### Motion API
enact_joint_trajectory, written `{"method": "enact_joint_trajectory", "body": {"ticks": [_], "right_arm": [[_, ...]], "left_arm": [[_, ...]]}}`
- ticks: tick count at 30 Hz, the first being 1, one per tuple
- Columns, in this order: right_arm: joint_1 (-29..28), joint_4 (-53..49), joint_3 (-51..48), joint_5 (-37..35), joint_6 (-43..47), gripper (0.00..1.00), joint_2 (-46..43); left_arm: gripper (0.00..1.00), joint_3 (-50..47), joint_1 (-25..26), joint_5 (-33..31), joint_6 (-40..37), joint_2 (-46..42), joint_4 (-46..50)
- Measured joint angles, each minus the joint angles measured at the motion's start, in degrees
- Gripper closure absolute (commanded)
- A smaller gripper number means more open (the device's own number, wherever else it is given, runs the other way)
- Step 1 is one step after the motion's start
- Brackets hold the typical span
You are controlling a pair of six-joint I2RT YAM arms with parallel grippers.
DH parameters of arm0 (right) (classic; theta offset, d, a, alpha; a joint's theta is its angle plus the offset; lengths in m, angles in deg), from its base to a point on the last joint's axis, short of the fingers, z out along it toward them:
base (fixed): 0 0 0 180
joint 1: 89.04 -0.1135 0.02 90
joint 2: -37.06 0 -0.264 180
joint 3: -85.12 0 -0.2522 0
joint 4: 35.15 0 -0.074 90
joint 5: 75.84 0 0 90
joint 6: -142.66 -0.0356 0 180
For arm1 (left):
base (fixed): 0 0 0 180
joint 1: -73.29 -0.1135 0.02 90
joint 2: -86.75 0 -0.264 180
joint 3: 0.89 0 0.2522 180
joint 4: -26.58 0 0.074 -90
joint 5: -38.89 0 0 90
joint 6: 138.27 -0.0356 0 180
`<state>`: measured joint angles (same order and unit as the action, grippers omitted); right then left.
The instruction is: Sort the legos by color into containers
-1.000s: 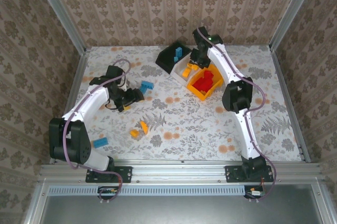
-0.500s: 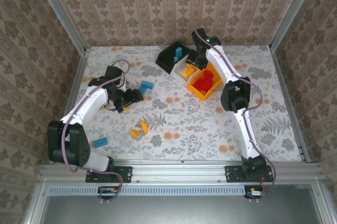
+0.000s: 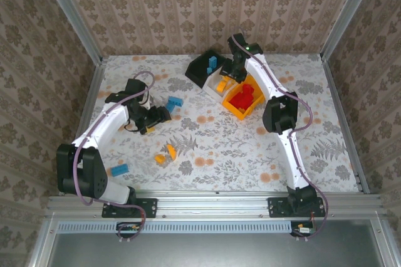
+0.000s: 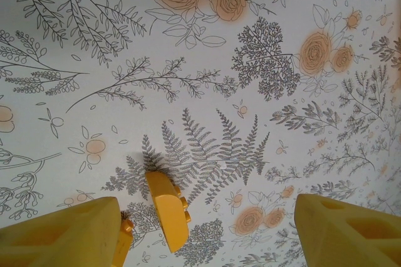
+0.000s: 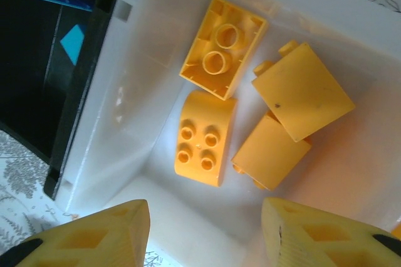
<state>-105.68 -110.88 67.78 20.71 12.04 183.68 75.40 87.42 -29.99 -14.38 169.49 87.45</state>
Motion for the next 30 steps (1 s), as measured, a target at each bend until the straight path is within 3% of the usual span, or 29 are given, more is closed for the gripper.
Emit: {"method": "enact_joint_trajectory", "body": {"ticks": [11,19,24,30], "right_arm": [[-1.60,1.49,-2.80,6.16,2.54,0.49,-9.86],[-5.29,9.09,-30.71,9.01,4.44,0.49,-27.23],[-4.92,13.68,-45.24,9.62,4.22,0.49,-31.61],[-4.85,16.46,-54.86,10.21,4.00,0.50,-34.64]], "left_arm": [[0.26,-0.87,2.47,-1.95,1.22,-0.35,1.07],[0.30,-2.51,9.53,-3.78,4.17,0.90,1.77],[0.31,-3.19,12.98,-4.68,6.21,4.15,1.81],[0.31,-3.32,15.45,-4.96,7.76,6.95,2.38]]}}
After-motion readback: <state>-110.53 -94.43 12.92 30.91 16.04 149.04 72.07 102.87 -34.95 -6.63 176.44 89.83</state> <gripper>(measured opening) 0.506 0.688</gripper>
